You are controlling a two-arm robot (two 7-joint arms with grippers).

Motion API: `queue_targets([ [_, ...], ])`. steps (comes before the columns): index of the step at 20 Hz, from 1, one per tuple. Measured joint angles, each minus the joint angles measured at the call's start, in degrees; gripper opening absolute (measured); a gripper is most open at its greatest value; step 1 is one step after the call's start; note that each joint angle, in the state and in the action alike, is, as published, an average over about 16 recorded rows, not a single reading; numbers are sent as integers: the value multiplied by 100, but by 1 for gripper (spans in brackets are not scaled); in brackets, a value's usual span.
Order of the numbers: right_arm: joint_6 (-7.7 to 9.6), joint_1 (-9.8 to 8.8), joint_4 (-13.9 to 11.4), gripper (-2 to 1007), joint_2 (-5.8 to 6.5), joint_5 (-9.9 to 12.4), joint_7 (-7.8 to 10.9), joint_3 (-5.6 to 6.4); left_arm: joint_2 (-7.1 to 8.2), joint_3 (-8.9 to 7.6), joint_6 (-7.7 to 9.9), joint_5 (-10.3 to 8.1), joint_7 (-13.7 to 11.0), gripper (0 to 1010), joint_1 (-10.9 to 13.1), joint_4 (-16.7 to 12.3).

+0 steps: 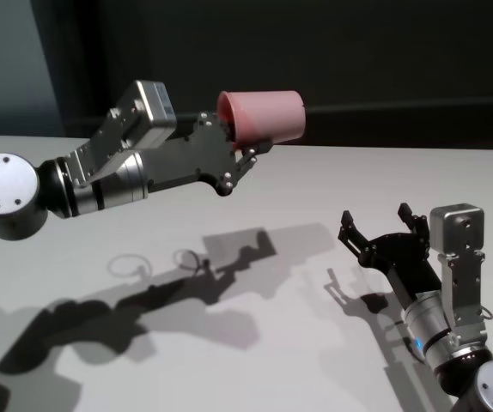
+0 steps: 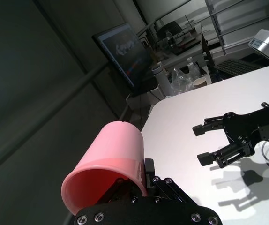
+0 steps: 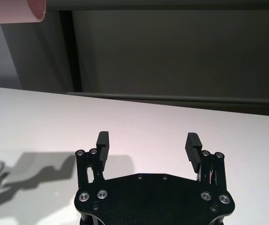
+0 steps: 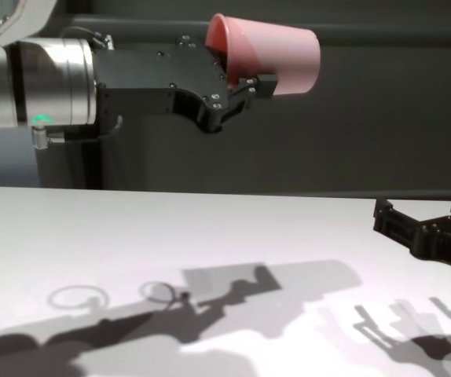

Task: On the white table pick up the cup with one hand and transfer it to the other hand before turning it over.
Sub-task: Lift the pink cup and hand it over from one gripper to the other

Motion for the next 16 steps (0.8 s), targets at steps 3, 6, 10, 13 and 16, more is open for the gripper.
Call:
queue_targets([
  [3,0,0,0,1002,0,0,0,0,-11,-18,57,-162,-43,38,17,12],
  [6,0,0,0,1002,0,0,0,0,-5,-38,120,-316,-80,38,29,4],
  [10,0,0,0,1002,0,0,0,0,17,-57,217,-484,-118,38,40,-20],
  [13,0,0,0,1002,0,0,0,0,41,-57,263,-548,-123,38,46,-42],
  [16,0,0,0,1002,0,0,0,0,64,-48,291,-566,-123,38,48,-64],
])
